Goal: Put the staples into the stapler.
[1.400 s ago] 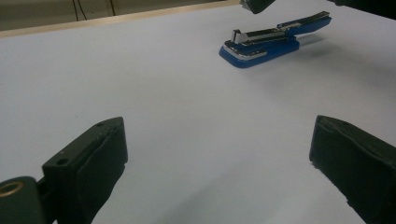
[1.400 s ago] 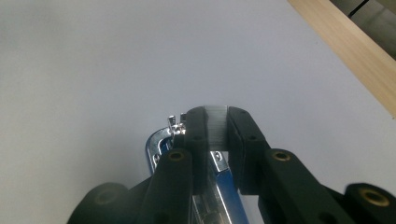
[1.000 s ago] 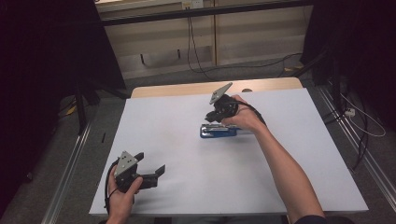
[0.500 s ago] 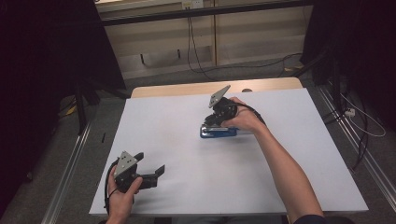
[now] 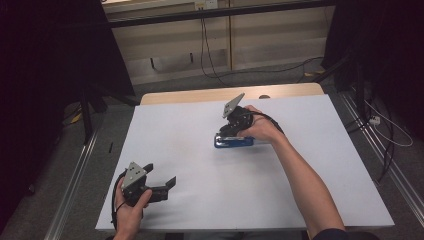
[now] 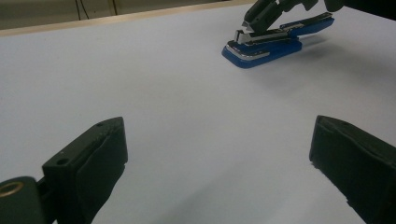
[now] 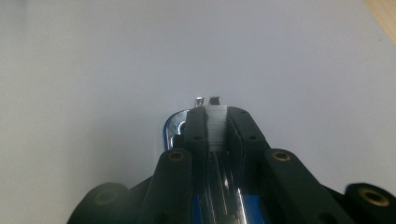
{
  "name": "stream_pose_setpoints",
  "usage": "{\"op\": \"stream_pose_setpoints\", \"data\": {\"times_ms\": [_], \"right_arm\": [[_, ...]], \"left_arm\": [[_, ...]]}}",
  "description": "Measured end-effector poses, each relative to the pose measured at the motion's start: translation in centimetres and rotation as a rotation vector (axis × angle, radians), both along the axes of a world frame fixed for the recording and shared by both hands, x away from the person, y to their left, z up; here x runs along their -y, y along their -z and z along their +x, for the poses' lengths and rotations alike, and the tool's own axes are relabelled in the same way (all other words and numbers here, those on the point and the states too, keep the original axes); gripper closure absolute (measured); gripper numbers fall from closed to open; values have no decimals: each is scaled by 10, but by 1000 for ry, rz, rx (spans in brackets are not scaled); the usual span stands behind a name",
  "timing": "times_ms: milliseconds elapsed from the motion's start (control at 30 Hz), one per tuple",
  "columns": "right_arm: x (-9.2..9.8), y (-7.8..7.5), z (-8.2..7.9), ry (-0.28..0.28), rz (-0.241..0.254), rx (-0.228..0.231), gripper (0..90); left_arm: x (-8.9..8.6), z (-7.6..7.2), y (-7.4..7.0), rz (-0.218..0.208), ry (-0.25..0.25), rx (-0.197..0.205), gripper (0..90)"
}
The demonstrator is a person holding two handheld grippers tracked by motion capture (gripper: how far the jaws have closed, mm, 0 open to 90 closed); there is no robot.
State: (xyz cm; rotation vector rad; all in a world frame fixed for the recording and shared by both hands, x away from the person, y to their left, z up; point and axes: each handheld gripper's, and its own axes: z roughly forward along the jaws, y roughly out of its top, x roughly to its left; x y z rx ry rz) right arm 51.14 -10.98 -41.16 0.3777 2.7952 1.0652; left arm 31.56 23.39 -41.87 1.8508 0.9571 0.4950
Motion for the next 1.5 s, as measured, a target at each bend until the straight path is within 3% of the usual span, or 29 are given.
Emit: {"op": "stream_pose_setpoints", "data": {"times_ms": [1233,1500], "right_arm": [[-2,3,3,-57,-30,14,791],[-4,2,3,-79,-39,35,790]], "left_arm": [[2,0,1,12,15,-3,45],[2,1,1,9,11,-3,45]]}}
